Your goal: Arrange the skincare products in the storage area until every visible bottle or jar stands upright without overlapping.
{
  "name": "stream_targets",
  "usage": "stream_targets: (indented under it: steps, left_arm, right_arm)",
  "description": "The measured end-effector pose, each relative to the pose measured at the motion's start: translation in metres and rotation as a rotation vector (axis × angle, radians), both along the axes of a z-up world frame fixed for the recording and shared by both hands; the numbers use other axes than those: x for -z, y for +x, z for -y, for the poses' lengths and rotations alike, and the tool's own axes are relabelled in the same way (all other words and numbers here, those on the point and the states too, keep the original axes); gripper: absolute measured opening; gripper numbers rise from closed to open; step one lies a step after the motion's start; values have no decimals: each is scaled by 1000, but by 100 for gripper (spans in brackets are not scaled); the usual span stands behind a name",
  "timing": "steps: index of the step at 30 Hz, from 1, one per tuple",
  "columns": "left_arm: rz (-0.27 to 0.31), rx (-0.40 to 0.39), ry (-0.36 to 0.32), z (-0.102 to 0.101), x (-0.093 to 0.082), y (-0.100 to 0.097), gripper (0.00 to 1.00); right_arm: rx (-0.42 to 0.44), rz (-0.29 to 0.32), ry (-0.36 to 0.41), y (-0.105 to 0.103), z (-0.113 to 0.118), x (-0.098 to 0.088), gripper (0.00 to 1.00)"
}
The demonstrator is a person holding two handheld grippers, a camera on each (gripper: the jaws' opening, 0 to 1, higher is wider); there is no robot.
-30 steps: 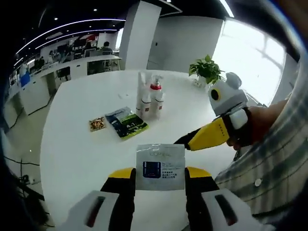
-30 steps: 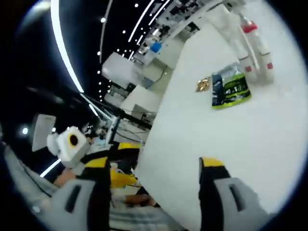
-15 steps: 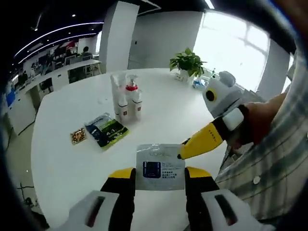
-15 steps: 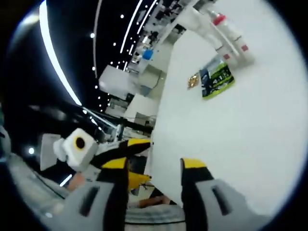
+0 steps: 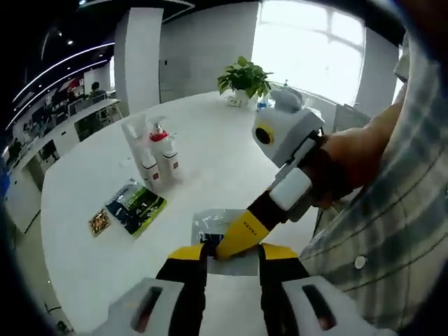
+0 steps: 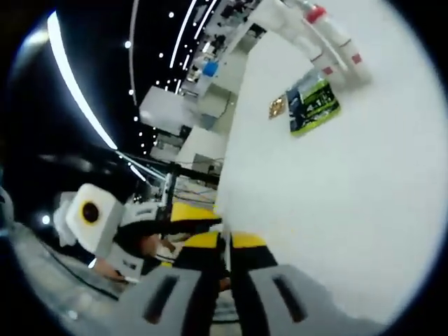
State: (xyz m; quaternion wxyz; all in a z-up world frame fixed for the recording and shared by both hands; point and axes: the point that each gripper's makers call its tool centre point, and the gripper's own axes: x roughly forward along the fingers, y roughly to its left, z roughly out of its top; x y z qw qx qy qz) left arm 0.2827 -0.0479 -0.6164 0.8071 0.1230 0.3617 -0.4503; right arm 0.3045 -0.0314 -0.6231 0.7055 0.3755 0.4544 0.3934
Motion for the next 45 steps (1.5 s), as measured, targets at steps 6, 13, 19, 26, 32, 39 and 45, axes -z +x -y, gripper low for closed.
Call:
stream_targets:
  steps: [6, 13, 19, 26, 32, 39, 45]
  left_arm:
    - [-66, -115, -166, -10, -9, 13, 43]
    - [-294, -205, -421, -13, -26, 15, 48]
    - [-540, -290, -775, -3, -54, 19, 32]
    - [-590, -243, -814, 2, -52, 9, 22]
    - [-594, -190, -788, 8, -49, -5, 6]
    - [-592, -384, -974, -9, -64, 21, 1]
    - [-614, -472, -1049, -20, -63, 29, 1]
  right_arm:
    - [-59, 43, 8, 3, 3, -8, 0]
    - [-116, 36, 115, 2, 6, -29, 0]
    - [-151, 41, 206, -3, 7, -46, 0]
    - [-319, 2, 229, -33, 3, -48, 0]
    - [-391, -2, 215, -52, -3, -45, 1]
    - [-289, 80, 230, -35, -5, -54, 7]
    - [-133, 86, 299, -18, -2, -64, 1]
